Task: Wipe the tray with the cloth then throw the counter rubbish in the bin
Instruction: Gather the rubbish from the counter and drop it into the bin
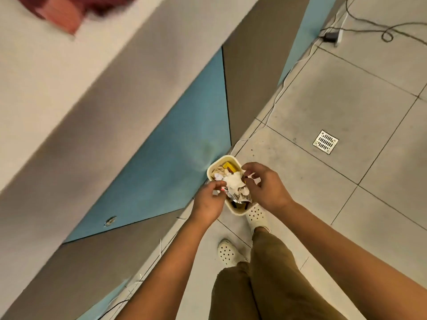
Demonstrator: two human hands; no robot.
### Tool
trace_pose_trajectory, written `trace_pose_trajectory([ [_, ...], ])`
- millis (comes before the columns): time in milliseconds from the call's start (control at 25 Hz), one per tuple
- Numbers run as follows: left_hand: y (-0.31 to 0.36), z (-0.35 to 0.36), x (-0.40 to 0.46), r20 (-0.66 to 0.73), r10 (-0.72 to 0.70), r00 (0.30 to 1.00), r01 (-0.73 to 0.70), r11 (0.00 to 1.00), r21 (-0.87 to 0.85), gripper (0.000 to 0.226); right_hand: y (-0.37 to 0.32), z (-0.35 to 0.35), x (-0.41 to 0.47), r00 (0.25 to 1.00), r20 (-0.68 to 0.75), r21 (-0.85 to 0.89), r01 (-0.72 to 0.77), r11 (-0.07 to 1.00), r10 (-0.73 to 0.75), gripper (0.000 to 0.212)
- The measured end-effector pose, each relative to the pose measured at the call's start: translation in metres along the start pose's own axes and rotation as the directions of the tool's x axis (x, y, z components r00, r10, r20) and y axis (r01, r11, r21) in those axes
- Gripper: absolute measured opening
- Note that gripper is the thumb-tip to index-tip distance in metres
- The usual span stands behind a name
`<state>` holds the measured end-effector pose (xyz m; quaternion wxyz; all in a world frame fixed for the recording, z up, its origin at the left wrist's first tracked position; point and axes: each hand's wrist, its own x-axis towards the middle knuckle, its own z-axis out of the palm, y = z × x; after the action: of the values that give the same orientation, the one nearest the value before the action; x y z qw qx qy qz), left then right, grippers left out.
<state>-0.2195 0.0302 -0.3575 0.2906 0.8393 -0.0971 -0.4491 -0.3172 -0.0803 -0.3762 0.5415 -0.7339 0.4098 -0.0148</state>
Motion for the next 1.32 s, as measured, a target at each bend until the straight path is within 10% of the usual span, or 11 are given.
trace_pose_trajectory([
  [560, 0.174, -0.176, -0.206, -0.45, 0.418, 0.789, -0.585, 0.735, -0.343, 0.03, -0.302, -0.08, -0.076, 0.783, -0.052, 0.164, 0.619, 0.768, -0.62, 0.029],
  [800, 0.179, -0.254, -0.2, -0.7, 0.275, 0.659, -0.61, 0.74, -0.283, 0.031, -0.352, -0.059, -0.046, 0.765, 0.085, 0.204, 0.614, 0.762, -0.639, 0.032],
  [1320, 0.1, -0.428, -0.155, -0.781, -0.018, 0.624, -0.498, 0.76, -0.416, 0.024, -0.449, 0.046, 0.046, 0.796, 0.254, -0.018, 0.572, 0.82, -0.549, 0.024],
])
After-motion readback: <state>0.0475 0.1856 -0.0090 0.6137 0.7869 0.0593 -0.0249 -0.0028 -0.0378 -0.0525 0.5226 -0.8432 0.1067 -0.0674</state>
